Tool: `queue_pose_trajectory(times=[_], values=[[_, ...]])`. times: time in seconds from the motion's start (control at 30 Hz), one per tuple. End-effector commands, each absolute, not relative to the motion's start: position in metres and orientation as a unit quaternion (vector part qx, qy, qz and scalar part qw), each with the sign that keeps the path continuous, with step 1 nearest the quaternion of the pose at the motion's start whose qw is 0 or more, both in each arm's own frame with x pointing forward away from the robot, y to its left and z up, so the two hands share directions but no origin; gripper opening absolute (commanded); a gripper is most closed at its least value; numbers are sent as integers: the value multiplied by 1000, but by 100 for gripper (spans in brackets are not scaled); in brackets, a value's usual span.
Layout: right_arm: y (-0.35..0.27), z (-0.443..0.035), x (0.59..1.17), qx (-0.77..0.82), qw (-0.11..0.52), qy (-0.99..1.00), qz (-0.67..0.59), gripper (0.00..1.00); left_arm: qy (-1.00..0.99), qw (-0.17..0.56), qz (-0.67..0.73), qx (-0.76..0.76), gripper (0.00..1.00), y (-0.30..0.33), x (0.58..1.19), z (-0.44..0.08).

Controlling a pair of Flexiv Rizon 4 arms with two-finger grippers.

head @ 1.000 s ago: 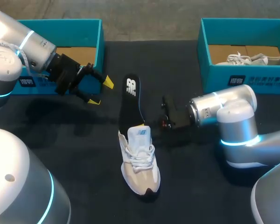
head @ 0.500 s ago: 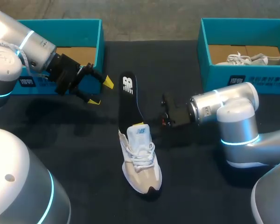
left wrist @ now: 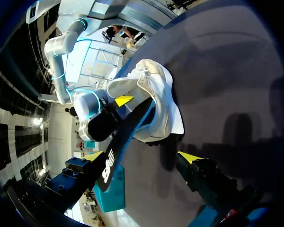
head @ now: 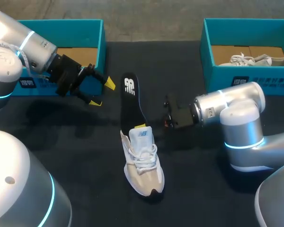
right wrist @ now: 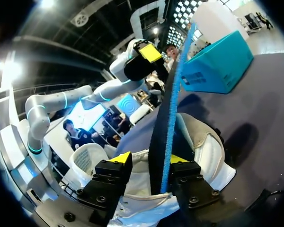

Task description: Take the shoe out of the shoebox, open the shoe tongue, remove and reinsert the insole, then place the shoe into the shoebox

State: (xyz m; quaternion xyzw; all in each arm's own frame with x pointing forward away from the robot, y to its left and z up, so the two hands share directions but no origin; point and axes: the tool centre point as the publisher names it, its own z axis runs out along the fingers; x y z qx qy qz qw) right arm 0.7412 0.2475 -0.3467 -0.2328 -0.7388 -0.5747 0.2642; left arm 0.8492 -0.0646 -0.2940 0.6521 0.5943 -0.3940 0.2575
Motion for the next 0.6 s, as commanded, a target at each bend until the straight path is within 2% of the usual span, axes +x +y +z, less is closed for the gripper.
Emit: queue_pose_trajectory(times=[0.03,0.4,0.6], values=[[247,-342,738,-236,254,-744,-571,48,595,257,-393,653,100,-65,849,-294],[247,-334,740,-234,245,-750,-568,41,595,257,-393,653,100,-65,849,-294],[249,-330,741,-232,242,-753,-566,42,595,257,-393,653,100,-65,849,-294]])
